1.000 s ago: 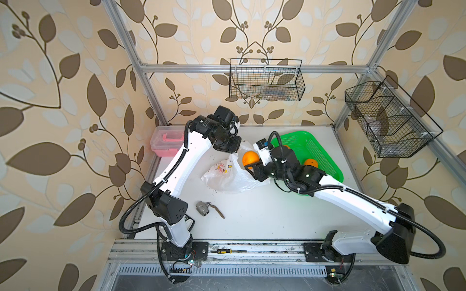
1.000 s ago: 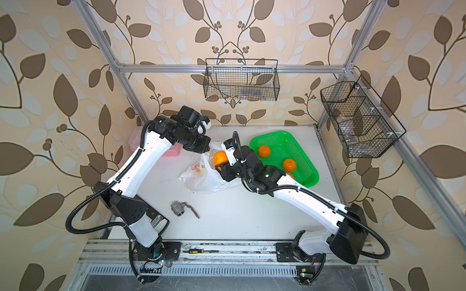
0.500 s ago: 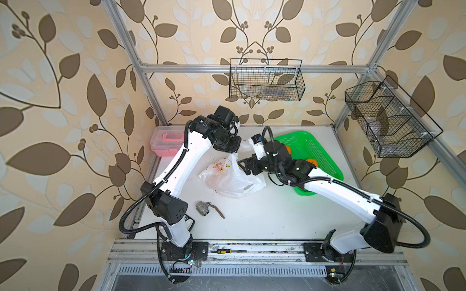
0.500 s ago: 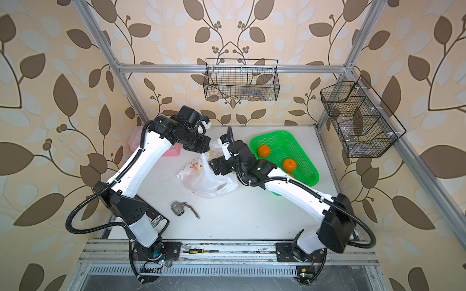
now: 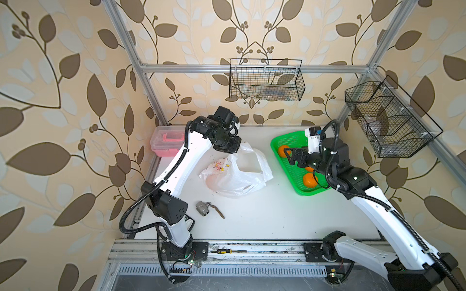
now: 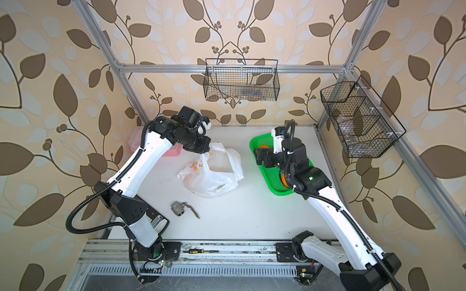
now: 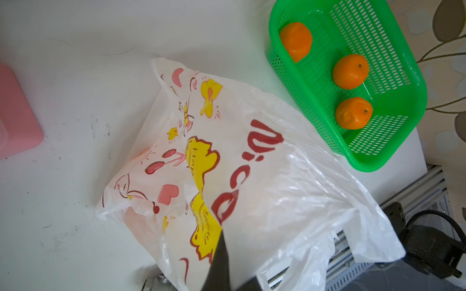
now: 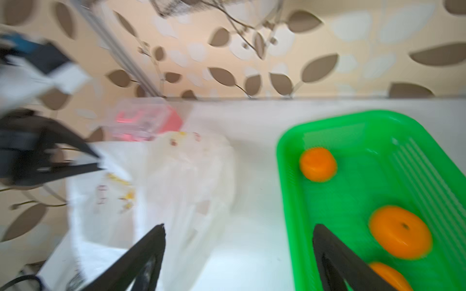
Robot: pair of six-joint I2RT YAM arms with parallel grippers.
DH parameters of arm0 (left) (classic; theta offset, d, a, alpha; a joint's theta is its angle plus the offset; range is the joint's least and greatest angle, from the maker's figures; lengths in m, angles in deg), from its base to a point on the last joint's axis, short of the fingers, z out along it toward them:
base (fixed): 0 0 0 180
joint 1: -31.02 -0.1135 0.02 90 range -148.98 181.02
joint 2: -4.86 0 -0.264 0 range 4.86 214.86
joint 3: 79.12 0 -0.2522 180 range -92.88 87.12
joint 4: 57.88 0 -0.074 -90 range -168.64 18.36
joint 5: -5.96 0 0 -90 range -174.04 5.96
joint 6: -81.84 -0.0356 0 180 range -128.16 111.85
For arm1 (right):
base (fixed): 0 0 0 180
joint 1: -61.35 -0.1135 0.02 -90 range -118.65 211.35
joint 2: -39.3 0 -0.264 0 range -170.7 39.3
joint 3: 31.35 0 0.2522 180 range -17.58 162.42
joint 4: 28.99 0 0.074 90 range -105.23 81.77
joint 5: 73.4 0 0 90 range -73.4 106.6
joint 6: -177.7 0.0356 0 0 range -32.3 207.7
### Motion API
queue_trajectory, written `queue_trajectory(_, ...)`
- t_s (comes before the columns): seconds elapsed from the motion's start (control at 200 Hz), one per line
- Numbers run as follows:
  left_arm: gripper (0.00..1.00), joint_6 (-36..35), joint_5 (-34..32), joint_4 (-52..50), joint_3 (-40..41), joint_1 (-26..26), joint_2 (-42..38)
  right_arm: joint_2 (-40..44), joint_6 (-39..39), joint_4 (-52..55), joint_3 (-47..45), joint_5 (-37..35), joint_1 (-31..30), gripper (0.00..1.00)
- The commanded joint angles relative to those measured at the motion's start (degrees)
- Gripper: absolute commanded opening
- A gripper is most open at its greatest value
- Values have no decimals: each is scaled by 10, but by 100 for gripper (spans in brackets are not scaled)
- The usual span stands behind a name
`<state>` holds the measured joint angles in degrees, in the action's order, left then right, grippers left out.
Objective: Place the oranges into plastic bags & tie knots
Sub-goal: Pick up the orange from the basket.
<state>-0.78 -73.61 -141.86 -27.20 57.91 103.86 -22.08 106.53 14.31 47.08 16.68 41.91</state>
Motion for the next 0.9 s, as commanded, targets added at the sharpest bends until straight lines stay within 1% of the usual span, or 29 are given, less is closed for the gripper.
queue_trajectory(0.0,0,-6,2,3,-2,-5,-18,-46,-38,83,-24,-4,77,93)
queue_trajectory(0.13,0,-8,3,2,-2,-5,-18,-110,-63,90,-30,-54,135,97)
queue_trajectory(0.24,0,-9,3,1,-2,-5,-17,-159,-69,60,-37,-56,170,100)
queue_trajectory(0.335,0,-10,3,0,-2,-5,-19,-210,-71,33,-40,-60,190,100)
queue_trajectory(0.515,0,-11,7,3,2,-5,-21,-304,-65,-23,-36,-82,202,100)
queue_trajectory(0.68,0,-12,8,2,2,-6,-21,-379,-64,-42,-10,-105,210,100)
queue_trajectory(0.765,0,-12,8,3,2,-6,-21,-399,-63,-65,-6,-88,221,100)
queue_trajectory(0.85,0,-13,7,2,2,-5,-21,-416,-70,-78,4,-82,223,97)
queue_trajectory(0.895,0,-13,7,2,2,-5,-20,-427,-75,-80,12,-77,223,94)
